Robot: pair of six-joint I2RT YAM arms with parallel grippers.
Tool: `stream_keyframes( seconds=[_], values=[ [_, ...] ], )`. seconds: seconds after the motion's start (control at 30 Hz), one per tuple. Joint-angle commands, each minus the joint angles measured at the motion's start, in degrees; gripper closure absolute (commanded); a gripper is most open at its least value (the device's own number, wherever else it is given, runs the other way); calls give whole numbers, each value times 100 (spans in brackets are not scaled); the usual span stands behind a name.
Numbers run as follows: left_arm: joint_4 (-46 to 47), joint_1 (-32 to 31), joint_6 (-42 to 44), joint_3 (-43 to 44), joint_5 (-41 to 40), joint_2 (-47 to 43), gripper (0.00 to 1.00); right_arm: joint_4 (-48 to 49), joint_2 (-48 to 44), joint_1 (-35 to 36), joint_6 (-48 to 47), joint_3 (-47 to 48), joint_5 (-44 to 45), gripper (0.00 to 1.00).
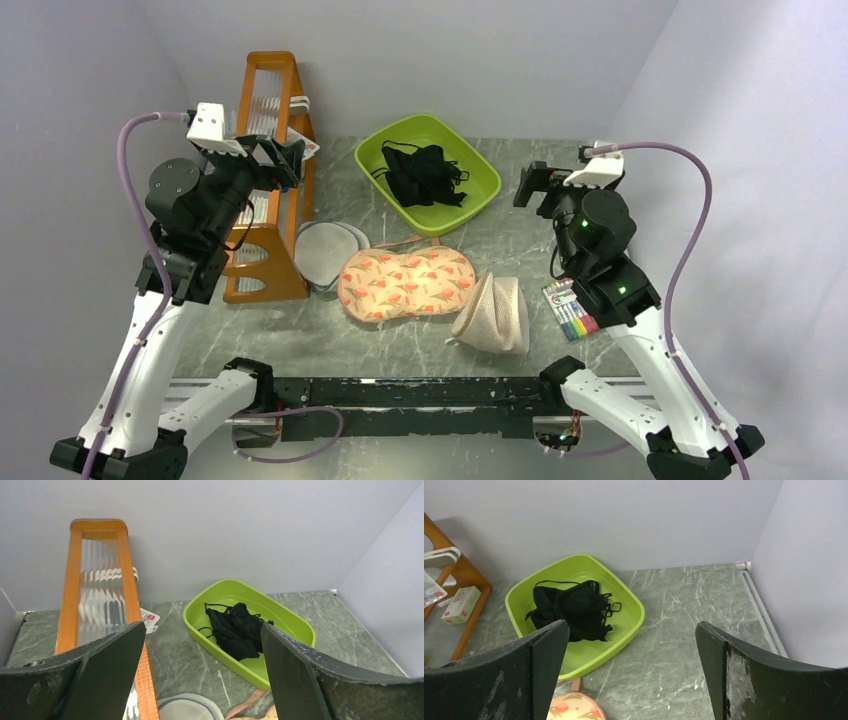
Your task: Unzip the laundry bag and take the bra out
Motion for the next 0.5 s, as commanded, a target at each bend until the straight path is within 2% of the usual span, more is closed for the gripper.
stream_keyframes(
  seconds=[0.0, 0.3, 0.47],
  values=[
    [217, -57, -227, 138, 388, 131, 2, 244, 120, 77, 159, -12, 208, 0],
    [279, -117, -383, 253, 1378, 660, 3, 500, 325, 170, 419, -176, 103, 0],
    [162, -315, -354, 353, 1755, 1087, 1, 927, 283, 201, 807, -661, -60, 0]
  ],
)
